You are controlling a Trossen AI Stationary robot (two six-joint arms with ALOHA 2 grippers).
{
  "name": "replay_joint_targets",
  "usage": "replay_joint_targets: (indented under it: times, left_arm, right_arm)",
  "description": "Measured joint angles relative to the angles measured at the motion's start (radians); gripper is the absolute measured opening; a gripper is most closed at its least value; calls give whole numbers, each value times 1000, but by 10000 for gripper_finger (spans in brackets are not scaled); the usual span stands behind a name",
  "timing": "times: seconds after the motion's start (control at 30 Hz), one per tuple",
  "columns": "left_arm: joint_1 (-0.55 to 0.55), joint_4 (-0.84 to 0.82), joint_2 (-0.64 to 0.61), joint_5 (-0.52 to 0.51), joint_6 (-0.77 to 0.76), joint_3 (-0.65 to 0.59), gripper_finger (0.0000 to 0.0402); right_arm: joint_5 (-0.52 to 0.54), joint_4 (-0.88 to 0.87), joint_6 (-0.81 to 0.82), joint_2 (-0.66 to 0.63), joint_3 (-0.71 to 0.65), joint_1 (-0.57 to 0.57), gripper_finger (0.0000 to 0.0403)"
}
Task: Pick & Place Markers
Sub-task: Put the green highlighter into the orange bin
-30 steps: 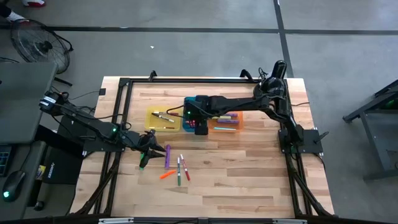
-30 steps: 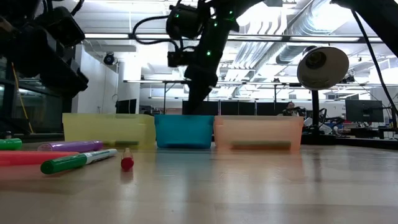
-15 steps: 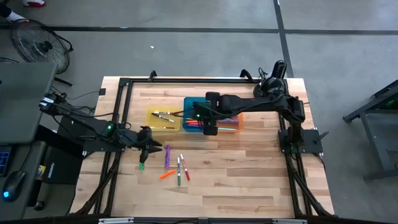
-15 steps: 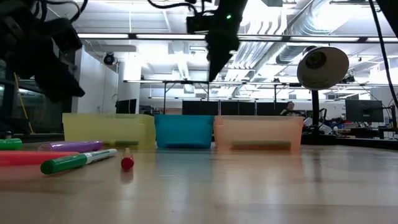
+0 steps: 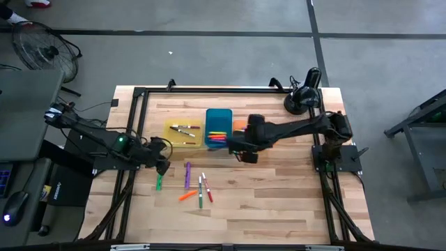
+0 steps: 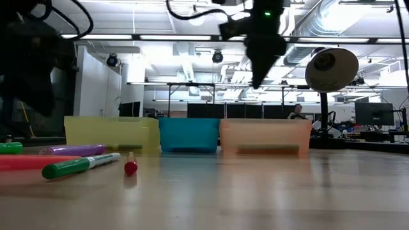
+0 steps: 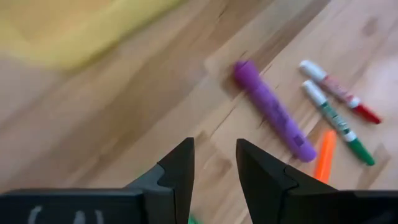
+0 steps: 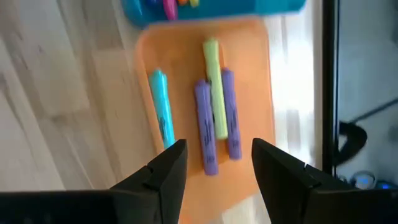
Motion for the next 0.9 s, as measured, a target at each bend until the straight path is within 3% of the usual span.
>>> replay_joint_targets:
  times: [0.27,0.43,0.67,0.9]
  left_arm:
    - [-118,-81,144,58,-301,34,117]
    - [-192,-186,241,65,-459,120,117]
    - [-265,-378,416,98,-642,275,117]
    - [-297,-330,560,163,-667,309,117]
  right_arm:
    - [43,78,195,-195,-223,90,168]
    - [50,162,260,-305,-325,128,168]
    - [45,251,265,-351,-411,166,168]
    - [46,294,268,-350,-440,219,169]
